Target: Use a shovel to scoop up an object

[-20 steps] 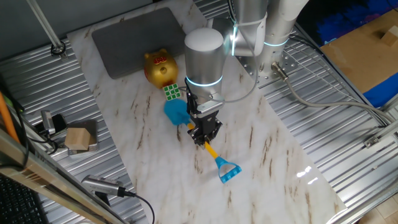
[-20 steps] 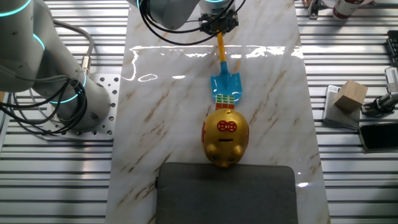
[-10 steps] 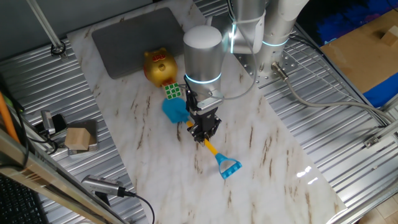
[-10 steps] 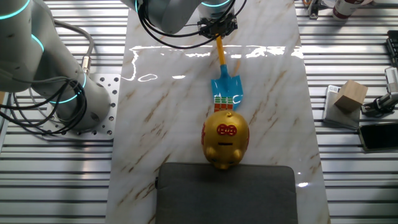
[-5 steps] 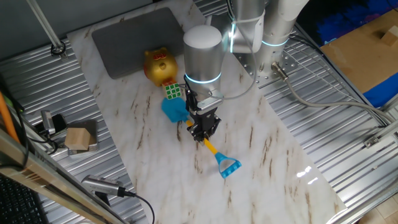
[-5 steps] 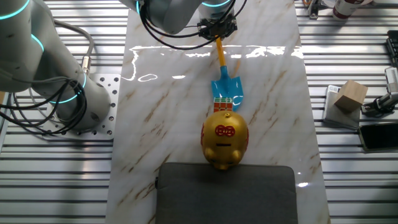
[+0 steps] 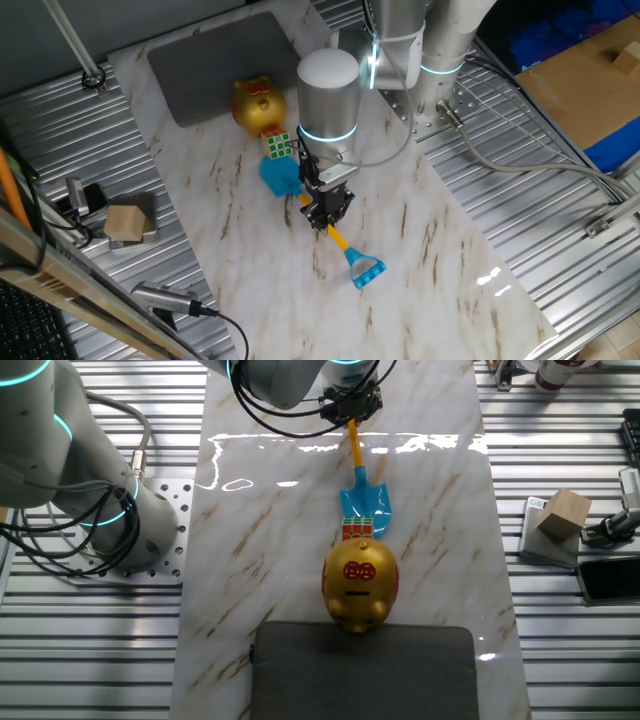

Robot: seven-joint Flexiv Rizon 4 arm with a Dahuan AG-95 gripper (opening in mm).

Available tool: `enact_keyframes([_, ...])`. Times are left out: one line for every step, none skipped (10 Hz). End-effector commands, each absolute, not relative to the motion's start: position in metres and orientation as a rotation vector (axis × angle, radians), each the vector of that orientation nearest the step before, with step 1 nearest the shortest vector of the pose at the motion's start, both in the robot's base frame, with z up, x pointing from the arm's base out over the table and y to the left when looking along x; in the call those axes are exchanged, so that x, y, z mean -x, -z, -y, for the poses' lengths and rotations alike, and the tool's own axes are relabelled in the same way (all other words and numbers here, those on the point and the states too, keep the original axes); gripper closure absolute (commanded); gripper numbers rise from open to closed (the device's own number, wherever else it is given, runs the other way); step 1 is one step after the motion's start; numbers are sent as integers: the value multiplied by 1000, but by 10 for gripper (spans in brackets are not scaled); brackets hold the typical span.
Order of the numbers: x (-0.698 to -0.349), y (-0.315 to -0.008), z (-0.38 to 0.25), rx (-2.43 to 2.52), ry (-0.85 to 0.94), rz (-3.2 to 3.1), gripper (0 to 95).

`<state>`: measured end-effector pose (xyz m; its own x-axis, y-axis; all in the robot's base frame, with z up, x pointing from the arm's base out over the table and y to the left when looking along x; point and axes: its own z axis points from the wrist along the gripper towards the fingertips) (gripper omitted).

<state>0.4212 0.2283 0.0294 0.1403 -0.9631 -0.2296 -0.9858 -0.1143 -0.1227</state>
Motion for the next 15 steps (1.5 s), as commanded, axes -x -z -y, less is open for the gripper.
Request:
enact_keyframes([-421,-31,-228,2177,-141,-1916,950])
enact_keyframes([-421,-31,-228,2177,-140,-1918,950])
enact_keyframes([-421,-31,-228,2176,-142,-1917,950])
enact_keyframes([-421,-31,-229,2174,-145,-1918,950])
enact_keyframes([-421,-30,-229,2175,-144,-1923,950])
enact_keyframes([-421,-30,-229,2173,-146,-1922,950])
enact_keyframes([-421,-30,-229,2175,-145,-1919,950])
enact_keyframes([-421,-30,-229,2175,-146,-1918,950])
enact_keyframes([-421,-30,-229,2175,-145,-1917,950])
enact_keyframes([-422,-30,-229,2179,-140,-1919,950])
enact_keyframes([-422,-32,-231,2178,-137,-1924,950])
enact_keyframes([-423,-37,-236,2177,-130,-1934,950])
enact_keyframes([-424,-40,-239,2172,-128,-1942,950])
enact_keyframes([-425,-46,-247,2147,-133,-1971,950])
enact_keyframes([-426,-49,-251,2123,-144,-1992,950])
